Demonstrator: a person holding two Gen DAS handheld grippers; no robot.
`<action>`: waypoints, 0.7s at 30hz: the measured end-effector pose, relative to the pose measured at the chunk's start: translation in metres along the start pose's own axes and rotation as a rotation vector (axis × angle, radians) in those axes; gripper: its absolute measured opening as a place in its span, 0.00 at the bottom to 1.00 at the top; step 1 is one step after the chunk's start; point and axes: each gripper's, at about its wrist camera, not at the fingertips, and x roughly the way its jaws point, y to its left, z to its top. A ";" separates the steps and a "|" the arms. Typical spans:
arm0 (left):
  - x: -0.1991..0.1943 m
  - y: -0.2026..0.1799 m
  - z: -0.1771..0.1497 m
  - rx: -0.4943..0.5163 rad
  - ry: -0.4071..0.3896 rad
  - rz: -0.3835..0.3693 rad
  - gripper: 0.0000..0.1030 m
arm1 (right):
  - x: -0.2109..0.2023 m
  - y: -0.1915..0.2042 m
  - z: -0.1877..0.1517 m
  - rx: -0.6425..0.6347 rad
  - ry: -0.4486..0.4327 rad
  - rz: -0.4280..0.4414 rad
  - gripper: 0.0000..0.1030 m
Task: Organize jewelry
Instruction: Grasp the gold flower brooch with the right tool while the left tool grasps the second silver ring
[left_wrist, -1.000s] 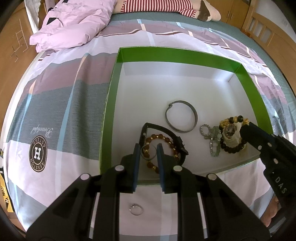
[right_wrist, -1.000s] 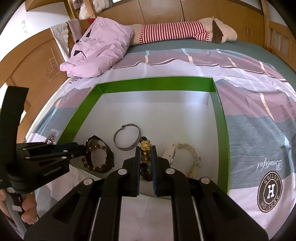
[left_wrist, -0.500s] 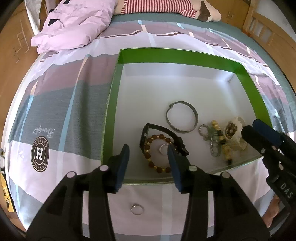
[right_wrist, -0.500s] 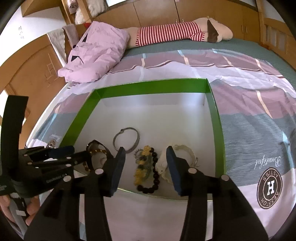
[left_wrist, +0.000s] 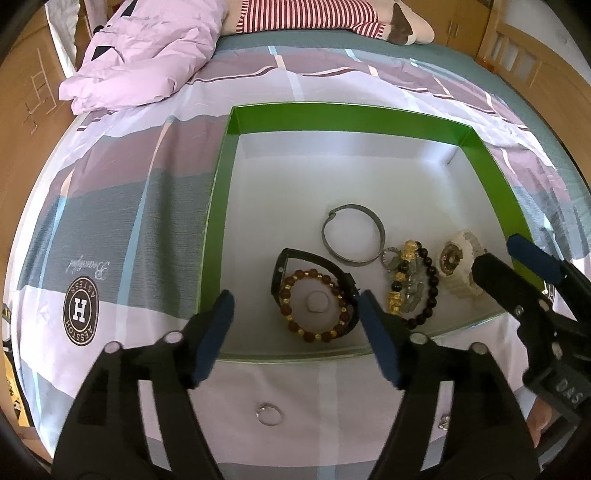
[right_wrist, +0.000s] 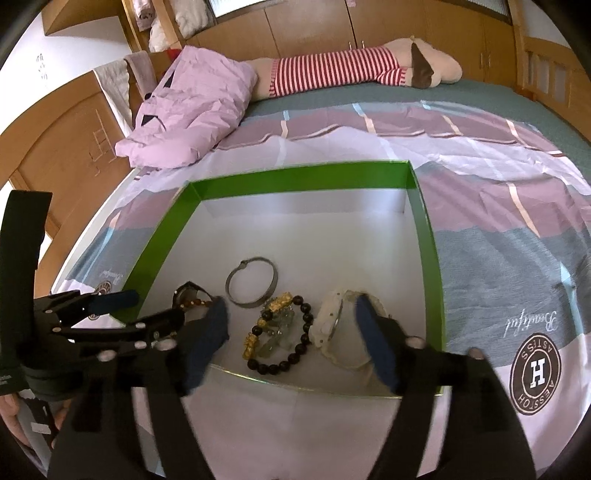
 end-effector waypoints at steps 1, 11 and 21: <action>-0.001 0.000 0.000 0.000 0.000 -0.007 0.79 | -0.001 0.000 0.000 0.002 -0.012 0.002 0.85; -0.030 0.009 -0.007 0.049 0.051 -0.054 0.86 | -0.030 0.002 0.000 -0.024 0.068 0.009 0.92; -0.015 0.022 -0.062 0.116 0.258 0.040 0.86 | -0.001 0.012 -0.054 -0.165 0.502 -0.020 0.52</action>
